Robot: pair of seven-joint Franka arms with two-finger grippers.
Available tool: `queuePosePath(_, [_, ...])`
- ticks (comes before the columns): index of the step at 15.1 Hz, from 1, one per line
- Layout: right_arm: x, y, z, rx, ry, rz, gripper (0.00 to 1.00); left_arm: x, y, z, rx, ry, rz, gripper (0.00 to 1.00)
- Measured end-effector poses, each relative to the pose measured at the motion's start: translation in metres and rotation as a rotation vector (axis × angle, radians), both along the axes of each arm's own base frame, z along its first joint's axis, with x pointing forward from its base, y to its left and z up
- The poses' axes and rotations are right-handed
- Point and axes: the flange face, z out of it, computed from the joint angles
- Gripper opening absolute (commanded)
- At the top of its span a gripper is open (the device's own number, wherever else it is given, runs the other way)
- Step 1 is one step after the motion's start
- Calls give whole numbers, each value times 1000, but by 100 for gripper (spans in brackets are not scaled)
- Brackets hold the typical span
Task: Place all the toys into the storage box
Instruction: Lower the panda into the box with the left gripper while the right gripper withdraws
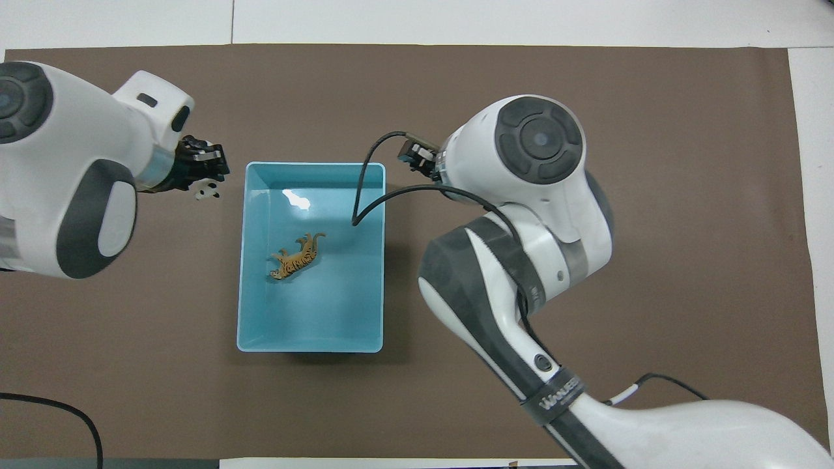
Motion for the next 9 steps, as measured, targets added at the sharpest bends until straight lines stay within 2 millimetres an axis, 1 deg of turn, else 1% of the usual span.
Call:
queuePosePath(1, [8, -24, -10, -36, 2, 39, 100, -11, -29, -2, -2, 6, 5, 48])
queuePosePath(2, [13, -45, -23, -65, 8, 76, 100, -23, -53, -6, -2, 13, 3, 98])
queuePosePath(3, [15, -67, -38, -84, 8, 108, 100, -33, -71, -10, 1, 22, -3, 100])
queuePosePath(4, [14, -84, -55, -100, 12, 133, 100, -42, -83, -15, 5, 32, -8, 100])
queuePosePath(5, [10, -98, -72, -121, 19, 163, 100, -48, -89, -18, 9, 40, -9, 100])
queuePosePath(7, [1, -116, -98, -197, 28, 251, 100, -52, -87, -19, 12, 43, -1, 100])
queuePosePath(8, [-2, -123, -107, -233, 29, 302, 100, -50, -82, -18, 12, 41, 9, 100])
queuePosePath(9, [-5, -128, -114, -254, 25, 347, 100, -46, -72, -16, 12, 38, 20, 100])
